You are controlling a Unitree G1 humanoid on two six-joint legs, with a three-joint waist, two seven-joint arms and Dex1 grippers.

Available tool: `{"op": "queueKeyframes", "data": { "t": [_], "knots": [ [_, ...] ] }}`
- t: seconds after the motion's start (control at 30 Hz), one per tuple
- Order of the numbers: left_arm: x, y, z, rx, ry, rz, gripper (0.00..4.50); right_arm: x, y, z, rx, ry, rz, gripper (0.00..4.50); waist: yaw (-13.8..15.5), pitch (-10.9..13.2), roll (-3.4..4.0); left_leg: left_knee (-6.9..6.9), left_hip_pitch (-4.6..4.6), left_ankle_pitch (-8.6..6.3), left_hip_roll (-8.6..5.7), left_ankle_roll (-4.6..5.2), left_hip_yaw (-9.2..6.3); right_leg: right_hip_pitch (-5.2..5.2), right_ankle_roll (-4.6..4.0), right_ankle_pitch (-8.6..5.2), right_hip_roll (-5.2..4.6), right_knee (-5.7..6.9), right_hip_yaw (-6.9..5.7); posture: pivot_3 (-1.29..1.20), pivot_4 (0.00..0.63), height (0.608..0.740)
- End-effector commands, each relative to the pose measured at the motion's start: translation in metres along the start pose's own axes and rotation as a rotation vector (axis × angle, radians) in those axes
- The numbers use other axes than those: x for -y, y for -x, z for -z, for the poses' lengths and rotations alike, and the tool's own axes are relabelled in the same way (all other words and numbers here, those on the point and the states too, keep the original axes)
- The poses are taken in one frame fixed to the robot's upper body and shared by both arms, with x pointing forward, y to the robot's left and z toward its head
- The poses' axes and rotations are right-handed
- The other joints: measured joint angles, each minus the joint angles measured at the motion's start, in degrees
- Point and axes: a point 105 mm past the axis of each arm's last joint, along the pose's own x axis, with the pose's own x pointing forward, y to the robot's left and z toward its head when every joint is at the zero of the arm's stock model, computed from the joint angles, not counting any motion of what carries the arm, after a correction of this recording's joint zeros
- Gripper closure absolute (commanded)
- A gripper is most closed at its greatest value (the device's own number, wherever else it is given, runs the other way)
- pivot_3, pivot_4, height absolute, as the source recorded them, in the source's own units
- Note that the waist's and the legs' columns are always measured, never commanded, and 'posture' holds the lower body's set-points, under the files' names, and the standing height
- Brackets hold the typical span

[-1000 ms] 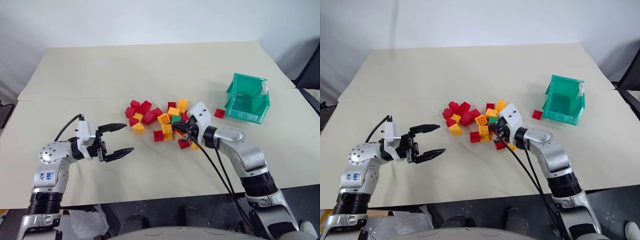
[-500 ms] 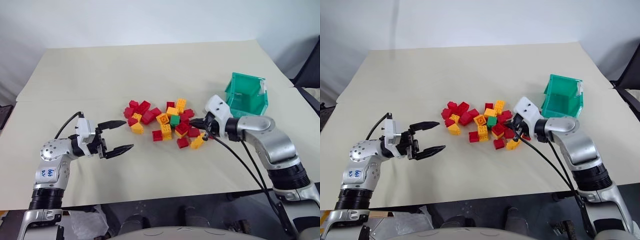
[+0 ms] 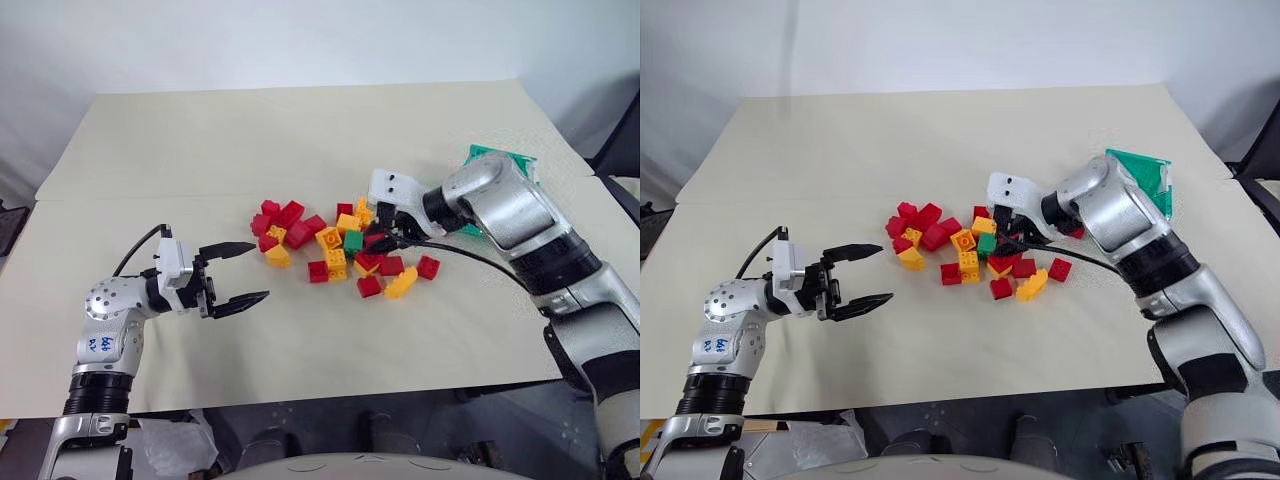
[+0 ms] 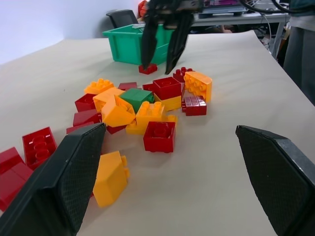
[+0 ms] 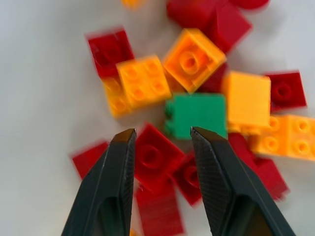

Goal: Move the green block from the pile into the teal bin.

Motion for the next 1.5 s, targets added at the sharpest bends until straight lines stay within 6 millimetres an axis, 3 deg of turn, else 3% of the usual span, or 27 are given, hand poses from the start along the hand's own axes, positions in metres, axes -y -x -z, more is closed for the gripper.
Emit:
{"op": "queueKeyframes", "data": {
  "t": [0.03,0.1,0.17,0.4,0.43,0.73,0.83,0.9,1.37,1.5],
  "knots": [
    [0.0,-0.003,-0.007,0.016,-0.043,0.014,0.0,0.012,0.0,-0.012,-0.015,0.094,0.02,2.63,-0.03,0.0,0.0,0.0,0.0,0.0,0.01,-0.01,0.0,0.0,0.0,0.0,0.01,0.0,-0.01,0.0,0.15,0.74],
    [0.0,-0.003,-0.007,0.018,-0.045,0.012,0.0,0.014,-0.002,-0.015,-0.023,0.116,0.004,2.63,-0.05,0.0,0.0,0.0,0.0,0.01,0.01,-0.02,0.0,0.0,0.0,0.0,0.02,0.0,0.0,0.0,0.15,0.74],
    [0.002,-0.003,-0.006,0.02,-0.044,0.009,0.0,0.019,-0.004,-0.018,-0.033,0.139,0.01,2.27,-0.02,0.0,0.01,0.0,0.0,0.01,0.0,-0.02,0.01,0.0,0.0,0.0,0.02,0.0,0.0,0.0,0.15,0.74],
    [0.005,-0.001,-0.005,0.019,-0.044,-0.006,0.0,0.024,-0.009,-0.019,-0.069,0.217,-0.016,0.13,-0.04,0.01,0.01,0.0,0.0,0.01,-0.01,-0.03,-0.01,0.01,0.0,0.0,0.02,0.01,-0.02,0.0,0.15,0.74],
    [0.005,-0.001,-0.005,0.018,-0.044,-0.008,0.0,0.024,-0.009,-0.017,-0.079,0.222,-0.024,0.06,-0.04,0.01,0.01,0.01,0.0,0.01,-0.01,-0.03,-0.01,0.01,0.0,0.0,0.02,0.01,-0.01,0.0,0.15,0.74],
    [0.005,-0.001,-0.004,0.02,-0.046,-0.026,0.0,0.024,-0.025,-0.014,-0.123,0.213,-0.051,0.06,-0.32,0.02,0.04,0.01,0.01,0.02,0.03,-0.07,-0.01,0.01,0.0,0.0,0.07,0.02,0.0,0.0,0.15,0.74],
    [0.005,-0.001,-0.004,0.02,-0.045,-0.028,0.0,0.02,-0.029,-0.016,-0.122,0.204,-0.079,0.64,-0.28,0.02,0.04,0.01,0.01,0.02,0.02,-0.07,-0.02,0.02,0.0,0.0,0.07,0.02,0.0,0.0,0.15,0.74],
    [0.005,-0.001,-0.004,0.02,-0.045,-0.032,0.0,0.019,-0.031,-0.015,-0.139,0.204,-0.083,1.27,-0.3,0.02,0.04,0.01,0.02,0.02,0.03,-0.07,-0.02,0.02,0.0,0.0,0.07,0.03,0.01,0.0,0.15,0.74],
    [0.003,-0.002,-0.003,0.025,-0.046,-0.048,0.0,0.014,-0.044,-0.004,-0.21,0.209,-0.103,1.27,-0.27,0.02,0.04,0.02,0.02,0.02,0.02,-0.08,-0.02,0.01,0.0,0.0,0.08,0.03,0.01,0.0,0.15,0.74],
    [0.003,-0.003,-0.003,0.026,-0.048,-0.05,0.0,0.018,-0.044,-0.009,-0.164,0.209,-0.072,2.2,-0.29,0.02,0.04,0.01,0.02,0.02,0.02,-0.08,-0.03,0.01,0.0,0.0,0.08,0.03,0.01,0.0,0.15,0.74]
  ]
}}
